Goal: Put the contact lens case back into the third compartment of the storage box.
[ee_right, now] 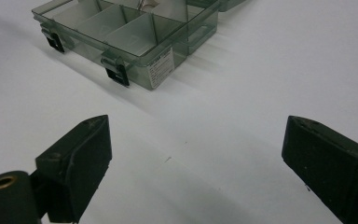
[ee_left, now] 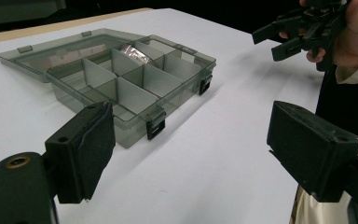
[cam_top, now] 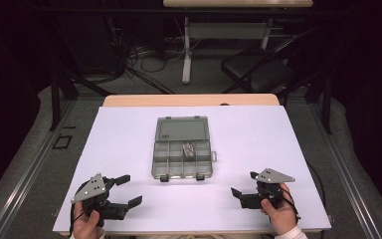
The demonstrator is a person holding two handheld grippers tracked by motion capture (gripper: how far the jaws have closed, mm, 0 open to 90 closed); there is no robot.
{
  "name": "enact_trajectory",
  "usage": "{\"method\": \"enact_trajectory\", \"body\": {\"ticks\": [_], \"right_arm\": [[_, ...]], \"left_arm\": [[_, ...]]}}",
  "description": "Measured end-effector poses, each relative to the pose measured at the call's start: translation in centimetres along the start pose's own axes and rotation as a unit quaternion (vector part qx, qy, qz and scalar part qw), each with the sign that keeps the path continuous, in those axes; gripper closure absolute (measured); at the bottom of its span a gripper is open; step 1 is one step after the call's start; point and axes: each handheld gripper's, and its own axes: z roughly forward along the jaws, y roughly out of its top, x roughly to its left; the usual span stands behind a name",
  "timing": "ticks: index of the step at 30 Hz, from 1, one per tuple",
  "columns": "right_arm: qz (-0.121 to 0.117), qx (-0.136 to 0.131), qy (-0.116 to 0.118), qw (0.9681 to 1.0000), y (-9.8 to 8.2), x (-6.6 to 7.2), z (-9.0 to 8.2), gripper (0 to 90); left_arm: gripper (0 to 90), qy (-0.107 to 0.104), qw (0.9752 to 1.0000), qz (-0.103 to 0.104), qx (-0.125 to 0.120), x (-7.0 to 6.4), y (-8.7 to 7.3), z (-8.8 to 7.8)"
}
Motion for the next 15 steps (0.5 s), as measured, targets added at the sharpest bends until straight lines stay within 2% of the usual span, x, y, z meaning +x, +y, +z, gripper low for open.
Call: {"method": "enact_trajectory", "body": {"ticks": [6,8,15], "right_arm": [[-0.002,0.004,0.002,1.0,-0.07,0.3,0.38,8.1],[-0.013,0.01,0.002,0.9999,-0.04,0.43,0.46,7.9],[-0.019,0.014,0.004,0.9997,-0.11,0.6,0.64,7.5]], "left_arm": [[15.8,-0.005,1.0,0.001,-0.001,0.05,0.0,-0.01],[15.7,-0.005,1.0,0.001,-0.001,0.03,0.0,0.0],[15.8,-0.003,1.0,0.001,-0.001,0.01,0.01,0.0]]}}
